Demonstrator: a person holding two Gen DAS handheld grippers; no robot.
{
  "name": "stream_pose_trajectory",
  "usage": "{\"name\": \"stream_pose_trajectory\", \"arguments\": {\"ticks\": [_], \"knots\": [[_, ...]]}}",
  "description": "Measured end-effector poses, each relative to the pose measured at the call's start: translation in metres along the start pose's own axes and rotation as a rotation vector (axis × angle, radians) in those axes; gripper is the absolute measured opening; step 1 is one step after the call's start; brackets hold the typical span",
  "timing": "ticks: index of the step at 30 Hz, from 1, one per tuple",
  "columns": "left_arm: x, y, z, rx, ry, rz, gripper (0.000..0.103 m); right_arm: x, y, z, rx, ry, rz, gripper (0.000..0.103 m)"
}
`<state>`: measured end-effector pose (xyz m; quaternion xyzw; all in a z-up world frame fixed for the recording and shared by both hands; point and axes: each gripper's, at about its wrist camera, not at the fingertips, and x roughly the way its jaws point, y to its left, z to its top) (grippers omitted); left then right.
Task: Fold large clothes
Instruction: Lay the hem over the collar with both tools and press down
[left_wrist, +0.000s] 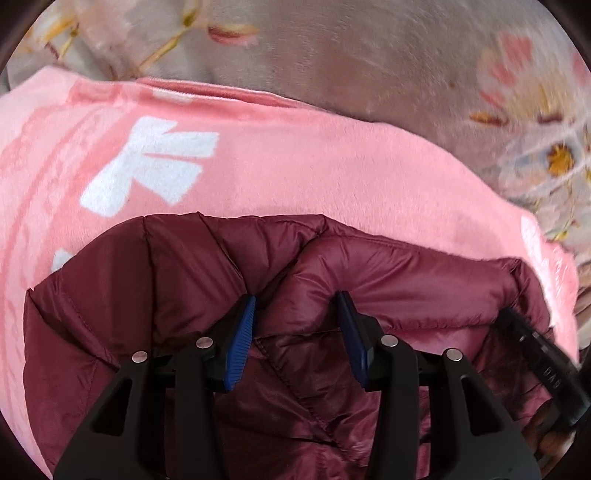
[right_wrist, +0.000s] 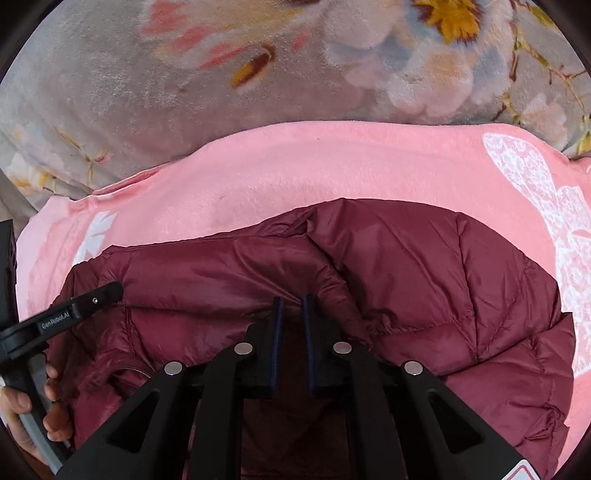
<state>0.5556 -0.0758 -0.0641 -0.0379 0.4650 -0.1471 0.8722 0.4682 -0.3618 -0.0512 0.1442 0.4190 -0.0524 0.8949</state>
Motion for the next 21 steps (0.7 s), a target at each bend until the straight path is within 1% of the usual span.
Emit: {"name": "stream_pose_trajectory", "arguments": {"ticks": [2,6,9,11,15,21], "knots": [[0.002,0.000,-0.005,0.025,-0.020,0.007,0.044,0.002,-0.001,-0.006,-0.019,-0.008,-0.006,0.006],[0.003,0.001,-0.012,0.045,-0.070,0.007,0.044,0.007,0.001,-0.012,-0.037,-0.046,-0.012,0.006],[0.002,-0.001,-0.014,0.063,-0.100,0.024,0.044,0.008,0.006,-0.015,-0.058,-0.071,-0.039,0.006],[0.001,-0.002,-0.013,0.066,-0.105,0.023,0.044,0.008,0.008,-0.015,-0.068,-0.076,-0.050,0.006],[0.003,-0.005,-0.011,0.078,-0.106,0.035,0.046,0.009,0.006,-0.014,-0.060,-0.077,-0.039,0.006],[0.007,-0.014,-0.010,0.107,-0.105,0.070,0.048,0.010,0.006,-0.014,-0.067,-0.077,-0.039,0.006]]}}
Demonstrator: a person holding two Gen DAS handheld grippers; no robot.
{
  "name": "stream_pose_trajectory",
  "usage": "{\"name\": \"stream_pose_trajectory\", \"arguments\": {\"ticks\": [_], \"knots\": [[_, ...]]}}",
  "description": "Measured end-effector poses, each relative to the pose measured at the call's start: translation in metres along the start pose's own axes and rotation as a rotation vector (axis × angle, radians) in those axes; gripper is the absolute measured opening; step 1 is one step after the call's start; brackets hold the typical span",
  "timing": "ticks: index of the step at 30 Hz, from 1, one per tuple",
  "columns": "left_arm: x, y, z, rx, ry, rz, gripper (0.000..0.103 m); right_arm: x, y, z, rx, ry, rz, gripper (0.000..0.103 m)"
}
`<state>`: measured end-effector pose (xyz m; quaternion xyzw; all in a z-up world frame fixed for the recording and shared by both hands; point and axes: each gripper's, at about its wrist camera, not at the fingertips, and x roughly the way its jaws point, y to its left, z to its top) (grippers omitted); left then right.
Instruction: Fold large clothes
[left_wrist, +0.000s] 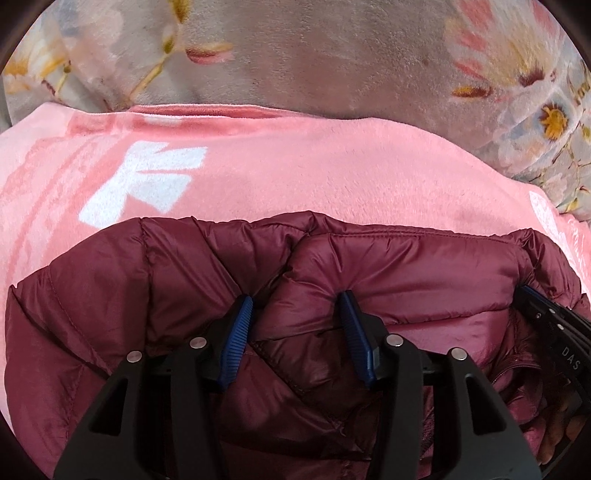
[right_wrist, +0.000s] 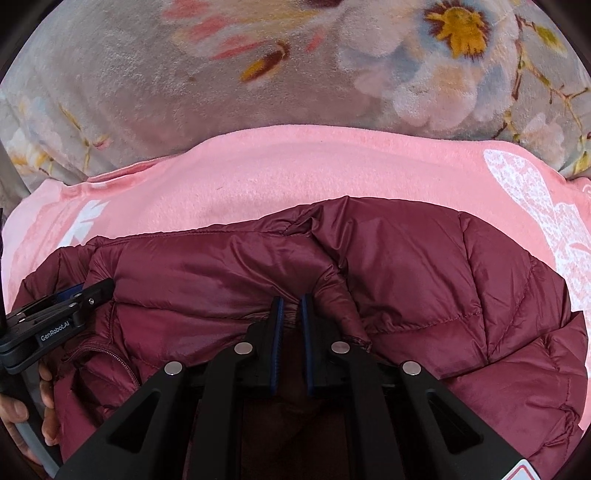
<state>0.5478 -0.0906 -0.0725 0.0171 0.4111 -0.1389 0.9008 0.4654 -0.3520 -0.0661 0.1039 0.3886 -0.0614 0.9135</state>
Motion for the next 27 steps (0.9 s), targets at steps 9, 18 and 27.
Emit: {"name": "stream_pose_trajectory", "arguments": {"ticks": [9,18,27], "knots": [[0.001,-0.001,0.001,0.013,0.000,0.012,0.050,0.000,-0.001,0.000,0.010,0.000,0.017,0.006],[0.005,-0.001,0.003,0.017,-0.001,0.004,0.056,-0.001,-0.004,-0.001,0.047,-0.006,0.054,0.006],[-0.104,0.018,-0.044,-0.004,0.014,-0.060,0.080,-0.140,-0.036,-0.041,0.164,-0.105,0.220,0.045]]}}
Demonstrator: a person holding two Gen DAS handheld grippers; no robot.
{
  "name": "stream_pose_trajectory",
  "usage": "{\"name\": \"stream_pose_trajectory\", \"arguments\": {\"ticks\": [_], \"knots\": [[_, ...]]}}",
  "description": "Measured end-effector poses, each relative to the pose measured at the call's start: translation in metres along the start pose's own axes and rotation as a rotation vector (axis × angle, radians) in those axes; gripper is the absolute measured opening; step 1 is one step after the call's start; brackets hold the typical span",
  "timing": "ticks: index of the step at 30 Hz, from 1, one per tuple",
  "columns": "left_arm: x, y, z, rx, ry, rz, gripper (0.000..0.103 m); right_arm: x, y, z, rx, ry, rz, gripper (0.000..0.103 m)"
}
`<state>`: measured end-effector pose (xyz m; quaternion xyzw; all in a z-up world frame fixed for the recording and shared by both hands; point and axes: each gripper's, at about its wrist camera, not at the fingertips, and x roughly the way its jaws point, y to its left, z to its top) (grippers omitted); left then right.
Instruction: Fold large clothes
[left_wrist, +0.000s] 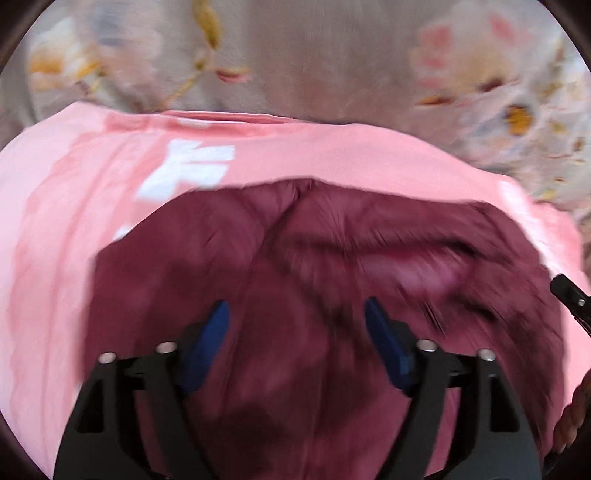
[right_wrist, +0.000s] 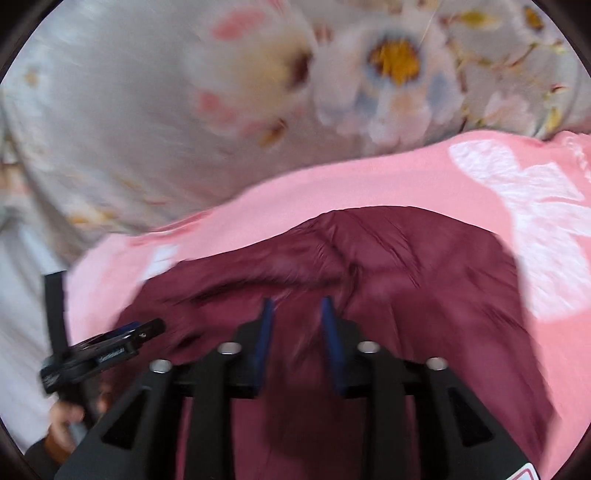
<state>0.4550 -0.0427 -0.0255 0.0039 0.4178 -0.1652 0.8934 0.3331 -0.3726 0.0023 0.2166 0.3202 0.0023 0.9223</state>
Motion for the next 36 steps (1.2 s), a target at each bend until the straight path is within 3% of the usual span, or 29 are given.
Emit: {"name": "stream_pose_trajectory", "arguments": {"ticks": [3,7,10,14,17,19,25,27,28,30,31,32,33,36], "knots": [[-0.070,0.024,-0.051,-0.024,-0.015,-0.076,0.092,-0.086,-0.012,-0.039,-0.035,-0.024,-0.048,0.063],[-0.135,0.067,-0.128,-0.084,0.038,-0.079,0.094,-0.176,-0.012,-0.106,-0.066,0.002,-0.127,0.070],[-0.169,0.104,-0.189,-0.175,0.092,-0.070,0.094,-0.230,-0.034,-0.165,0.006,0.042,-0.182,0.074],[-0.198,0.129,-0.255,-0.245,0.131,-0.039,0.094,-0.262,-0.058,-0.225,0.136,0.110,-0.178,0.074],[-0.207,0.134,-0.286,-0.303,0.132,-0.077,0.094,-0.269,-0.068,-0.258,0.213,0.121,-0.152,0.075],[-0.207,0.132,-0.294,-0.340,0.130,-0.113,0.094,-0.269,-0.068,-0.264,0.232,0.095,-0.133,0.076],[-0.201,0.123,-0.293,-0.429,0.092,-0.127,0.094,-0.252,-0.061,-0.257,0.295,0.044,-0.100,0.076],[-0.199,0.119,-0.291,-0.453,0.085,-0.160,0.083,-0.244,-0.058,-0.253,0.315,0.033,-0.089,0.072],[-0.195,0.115,-0.289,-0.455,0.097,-0.185,0.065,-0.241,-0.057,-0.252,0.316,0.027,-0.091,0.068],[-0.192,0.106,-0.288,-0.444,0.116,-0.191,0.046,-0.233,-0.051,-0.249,0.310,0.027,-0.093,0.033],[-0.192,0.099,-0.287,-0.416,0.121,-0.173,0.030,-0.231,-0.050,-0.249,0.313,0.032,-0.086,0.024],[-0.193,0.096,-0.286,-0.398,0.118,-0.164,0.021,-0.230,-0.049,-0.248,0.324,0.031,-0.075,0.015],[-0.199,0.094,-0.286,-0.389,0.108,-0.159,0.016,-0.232,-0.048,-0.247,0.328,0.025,-0.063,0.009],[-0.219,0.099,-0.285,-0.400,0.072,-0.196,0.006,-0.249,-0.038,-0.245,0.294,-0.016,-0.041,0.006]]}}
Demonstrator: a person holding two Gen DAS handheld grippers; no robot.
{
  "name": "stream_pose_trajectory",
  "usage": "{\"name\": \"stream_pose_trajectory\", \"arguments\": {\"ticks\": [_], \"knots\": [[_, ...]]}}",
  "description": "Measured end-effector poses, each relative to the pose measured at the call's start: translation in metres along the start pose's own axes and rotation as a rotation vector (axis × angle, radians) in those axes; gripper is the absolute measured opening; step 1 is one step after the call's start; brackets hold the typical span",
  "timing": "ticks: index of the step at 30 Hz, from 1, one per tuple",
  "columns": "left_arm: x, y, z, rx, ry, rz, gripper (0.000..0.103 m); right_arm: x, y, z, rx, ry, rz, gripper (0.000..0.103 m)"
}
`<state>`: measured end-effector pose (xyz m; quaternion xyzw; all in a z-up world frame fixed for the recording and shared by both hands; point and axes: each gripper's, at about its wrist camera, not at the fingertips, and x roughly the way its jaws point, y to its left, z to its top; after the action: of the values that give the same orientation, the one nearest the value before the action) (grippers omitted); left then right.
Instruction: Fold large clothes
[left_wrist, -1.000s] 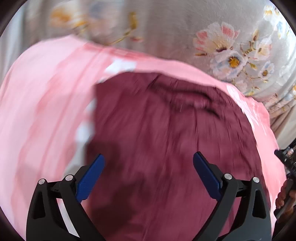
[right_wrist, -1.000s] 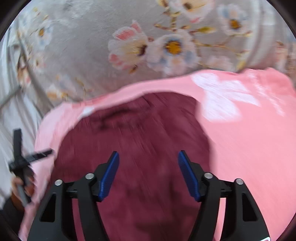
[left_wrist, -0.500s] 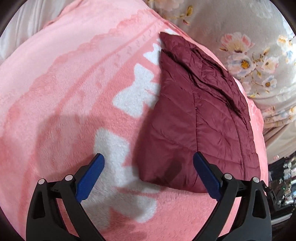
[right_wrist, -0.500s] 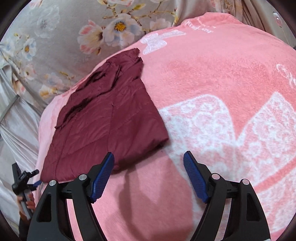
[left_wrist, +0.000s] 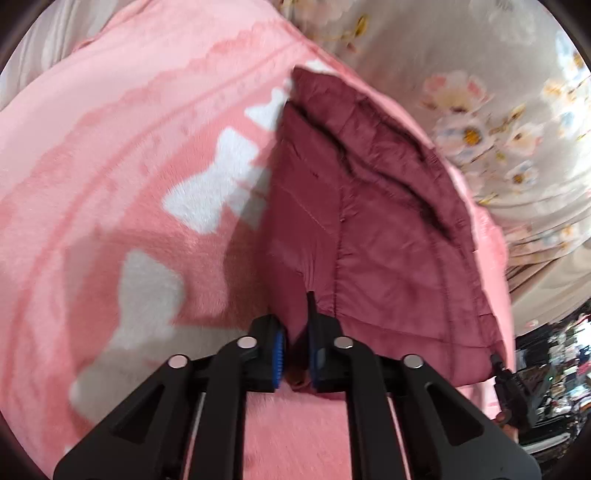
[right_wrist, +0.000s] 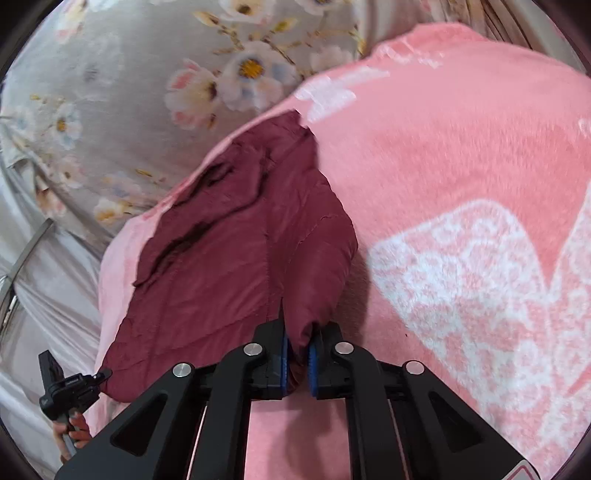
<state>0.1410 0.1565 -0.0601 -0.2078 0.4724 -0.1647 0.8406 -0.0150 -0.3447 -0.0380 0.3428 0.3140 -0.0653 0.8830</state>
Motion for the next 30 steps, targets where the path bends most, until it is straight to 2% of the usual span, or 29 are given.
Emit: {"name": "stream_pose_trajectory", "arguments": {"ticks": [6,10,12,14,17,19,21,24,27,30], "knots": [[-0.090,-0.004,-0.014,0.042,-0.085,-0.102,0.004,-0.082,0.024,-0.012,-0.115,-0.115,0.101,0.003],[-0.159,-0.005,-0.034,0.048,-0.128,-0.174,0.003,-0.159,0.044,-0.029,-0.200,-0.204,0.167,0.002],[-0.200,-0.011,-0.042,0.068,-0.194,-0.186,0.003,-0.201,0.057,-0.031,-0.220,-0.281,0.207,0.002],[-0.226,-0.019,-0.041,0.085,-0.255,-0.189,0.003,-0.225,0.068,-0.025,-0.224,-0.344,0.236,0.002],[-0.250,-0.039,-0.024,0.131,-0.353,-0.183,0.004,-0.241,0.083,-0.007,-0.215,-0.420,0.279,0.002],[-0.244,-0.053,-0.005,0.153,-0.385,-0.147,0.004,-0.234,0.094,0.011,-0.225,-0.447,0.284,0.002],[-0.231,-0.063,0.015,0.164,-0.395,-0.102,0.004,-0.213,0.104,0.030,-0.235,-0.451,0.243,0.002],[-0.173,-0.078,0.064,0.154,-0.364,0.023,0.004,-0.145,0.106,0.071,-0.186,-0.400,0.164,0.002],[-0.108,-0.084,0.102,0.163,-0.330,0.161,0.004,-0.083,0.099,0.095,-0.150,-0.354,0.097,0.002],[-0.057,-0.085,0.126,0.176,-0.294,0.253,0.004,-0.012,0.091,0.115,-0.119,-0.293,0.007,0.002]]}}
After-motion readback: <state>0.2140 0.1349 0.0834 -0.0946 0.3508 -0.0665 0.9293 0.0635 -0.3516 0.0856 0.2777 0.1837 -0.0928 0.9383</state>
